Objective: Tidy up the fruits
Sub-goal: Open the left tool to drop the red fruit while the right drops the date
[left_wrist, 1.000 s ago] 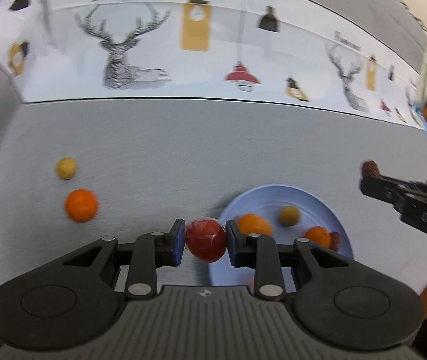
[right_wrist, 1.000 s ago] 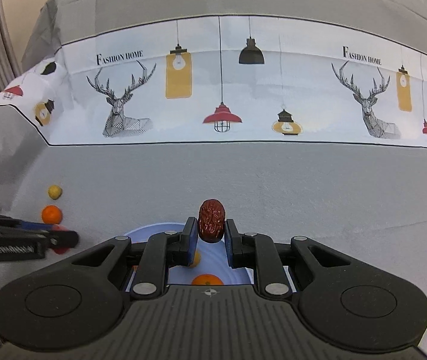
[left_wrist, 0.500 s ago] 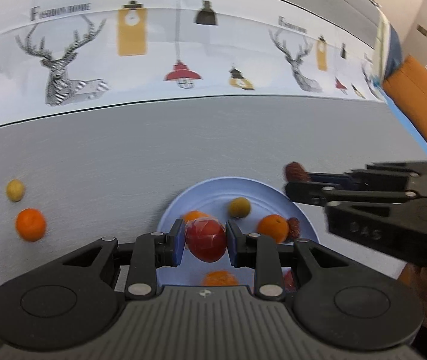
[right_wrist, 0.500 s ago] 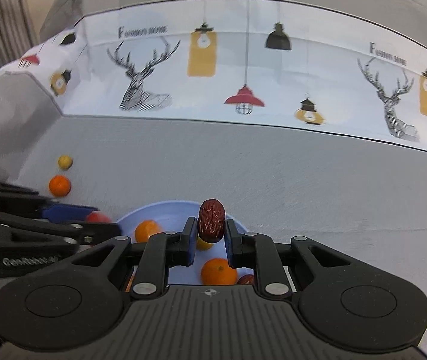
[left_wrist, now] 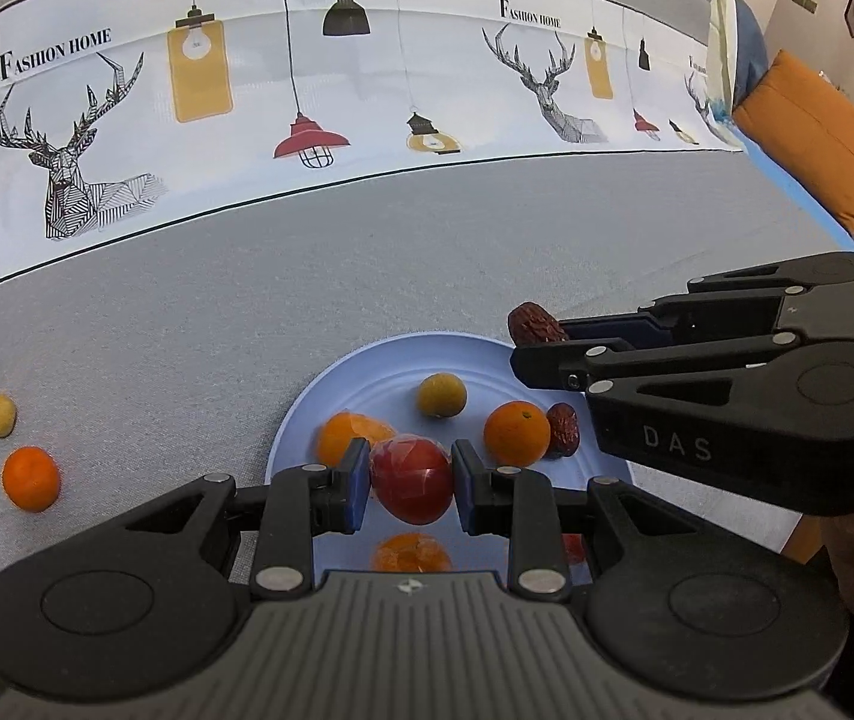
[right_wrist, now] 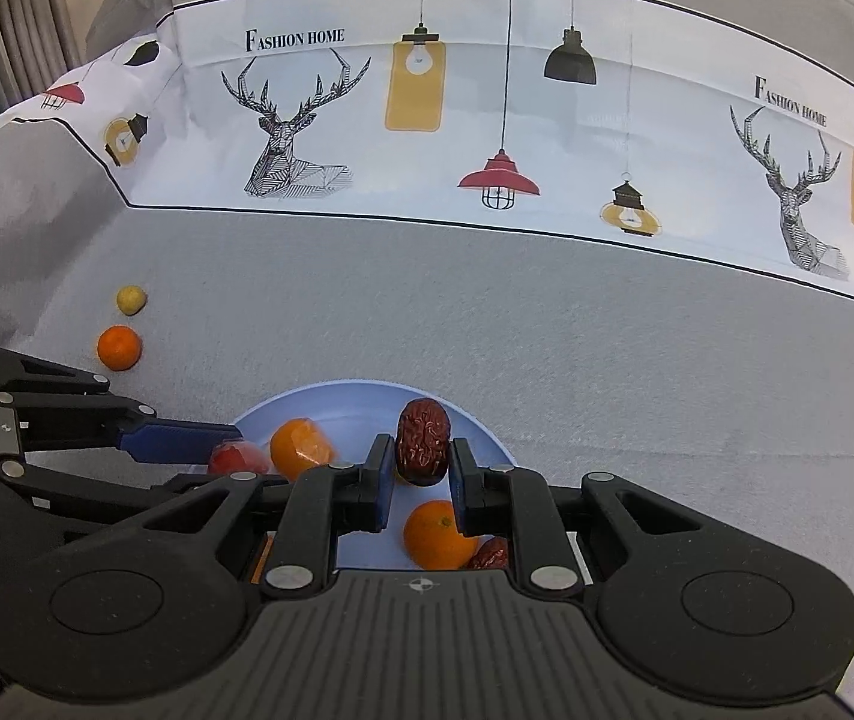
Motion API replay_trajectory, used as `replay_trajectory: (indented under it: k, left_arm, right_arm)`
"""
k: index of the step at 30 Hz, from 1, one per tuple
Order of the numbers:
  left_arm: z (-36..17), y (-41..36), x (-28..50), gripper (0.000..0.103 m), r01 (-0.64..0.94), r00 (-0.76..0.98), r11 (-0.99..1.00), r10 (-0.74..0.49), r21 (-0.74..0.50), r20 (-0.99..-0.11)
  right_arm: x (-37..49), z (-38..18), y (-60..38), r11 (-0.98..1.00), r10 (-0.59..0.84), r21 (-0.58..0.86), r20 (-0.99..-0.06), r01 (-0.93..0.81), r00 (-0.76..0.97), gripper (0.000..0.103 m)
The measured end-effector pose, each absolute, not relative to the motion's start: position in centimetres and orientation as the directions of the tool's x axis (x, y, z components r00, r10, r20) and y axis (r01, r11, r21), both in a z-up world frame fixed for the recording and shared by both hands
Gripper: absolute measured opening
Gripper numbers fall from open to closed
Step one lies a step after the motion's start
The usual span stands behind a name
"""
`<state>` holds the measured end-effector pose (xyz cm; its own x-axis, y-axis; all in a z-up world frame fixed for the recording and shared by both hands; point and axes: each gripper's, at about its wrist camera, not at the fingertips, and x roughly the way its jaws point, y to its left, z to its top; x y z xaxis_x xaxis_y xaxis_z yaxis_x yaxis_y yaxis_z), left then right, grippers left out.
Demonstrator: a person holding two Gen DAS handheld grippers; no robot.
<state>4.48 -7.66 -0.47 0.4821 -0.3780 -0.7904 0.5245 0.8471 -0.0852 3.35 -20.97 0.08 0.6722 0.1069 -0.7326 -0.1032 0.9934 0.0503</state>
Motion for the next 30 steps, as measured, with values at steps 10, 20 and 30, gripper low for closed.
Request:
replay_trajectory:
  k: [10,20,30]
  left_arm:
    - [-0.36,-7.7,4.5,0.031,0.521,0.484,0.849,-0.375,-0.085,-0.791]
    - [-0.2,-7.54,4.61,0.035,0.52,0.481,0.848,-0.389,-0.102,-0.786]
    - [0.32,-7.01,5.03,0.042,0.486,0.491,0.865,-0.39,-0.126,-0.779]
  right_arm:
    - [3.34,0.06,-20.88,0.993,0.106,0.046,-0.733,-0.107,0.672,0.02]
    - [3.34,-0.24,-20.8,0.995,0.089,0.029,-0.741,-0.101,0.665,0.023]
    - [3.17,-0.23,-21.18,0.997,0.06,0.017,-0.735,-0.07,0.675,0.042]
